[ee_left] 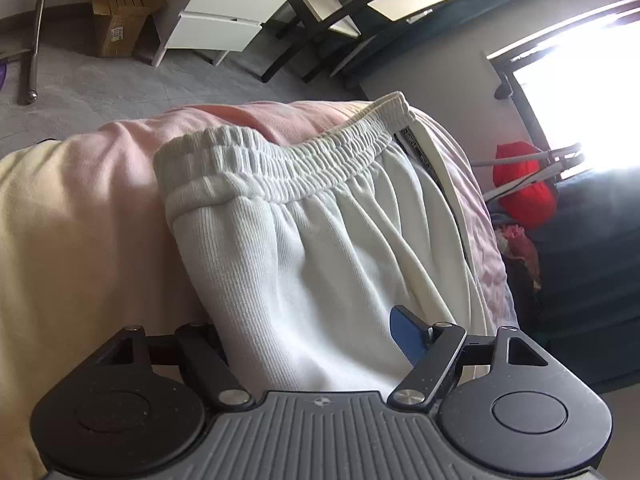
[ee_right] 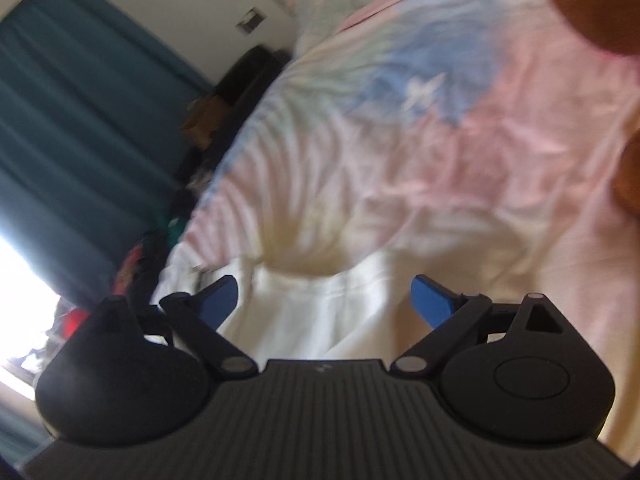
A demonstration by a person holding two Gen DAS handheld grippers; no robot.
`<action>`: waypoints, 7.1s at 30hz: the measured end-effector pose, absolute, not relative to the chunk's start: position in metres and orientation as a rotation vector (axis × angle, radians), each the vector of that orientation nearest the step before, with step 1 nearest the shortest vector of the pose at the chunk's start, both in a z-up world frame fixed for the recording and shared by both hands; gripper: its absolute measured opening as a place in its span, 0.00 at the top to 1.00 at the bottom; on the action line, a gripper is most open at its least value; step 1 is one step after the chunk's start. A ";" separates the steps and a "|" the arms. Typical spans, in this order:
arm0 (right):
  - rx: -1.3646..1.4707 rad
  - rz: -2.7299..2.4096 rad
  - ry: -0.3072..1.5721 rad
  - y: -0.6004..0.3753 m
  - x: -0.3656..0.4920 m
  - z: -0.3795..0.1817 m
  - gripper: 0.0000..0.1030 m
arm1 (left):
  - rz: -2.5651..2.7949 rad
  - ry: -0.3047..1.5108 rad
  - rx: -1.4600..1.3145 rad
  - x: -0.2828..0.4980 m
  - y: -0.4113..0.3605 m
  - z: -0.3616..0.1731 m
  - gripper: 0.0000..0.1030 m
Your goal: Fold clothes
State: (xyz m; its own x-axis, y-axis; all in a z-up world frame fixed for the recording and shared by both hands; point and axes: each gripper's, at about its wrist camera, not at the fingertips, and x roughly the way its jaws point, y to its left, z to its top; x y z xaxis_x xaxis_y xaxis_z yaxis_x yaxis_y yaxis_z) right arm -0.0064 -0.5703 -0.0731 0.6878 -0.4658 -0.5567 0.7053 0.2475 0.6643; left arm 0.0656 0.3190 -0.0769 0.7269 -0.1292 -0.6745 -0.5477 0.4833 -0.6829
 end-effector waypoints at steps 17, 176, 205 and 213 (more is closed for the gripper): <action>1.039 -0.696 0.319 -0.572 0.043 -0.092 0.88 | 0.287 0.707 -1.134 0.041 0.331 -0.094 0.38; 1.252 -0.394 0.306 -0.562 0.039 -0.110 0.94 | -0.248 0.726 -0.313 0.096 0.067 -0.076 0.18; 1.418 -0.408 0.395 -0.551 0.064 -0.144 0.34 | -0.096 0.719 -0.280 0.080 0.082 -0.080 0.18; 1.229 -0.457 0.344 -0.560 0.065 -0.129 0.86 | -0.099 0.705 -0.288 0.079 0.081 -0.078 0.18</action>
State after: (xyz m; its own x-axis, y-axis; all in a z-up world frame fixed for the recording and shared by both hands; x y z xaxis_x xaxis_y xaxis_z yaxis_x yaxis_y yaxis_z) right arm 0.0646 -0.5601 -0.1290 0.8599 -0.1483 -0.4884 0.5104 0.2637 0.8185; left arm 0.0786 0.0812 -0.0776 0.7589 -0.1860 -0.6241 -0.0072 0.9559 -0.2936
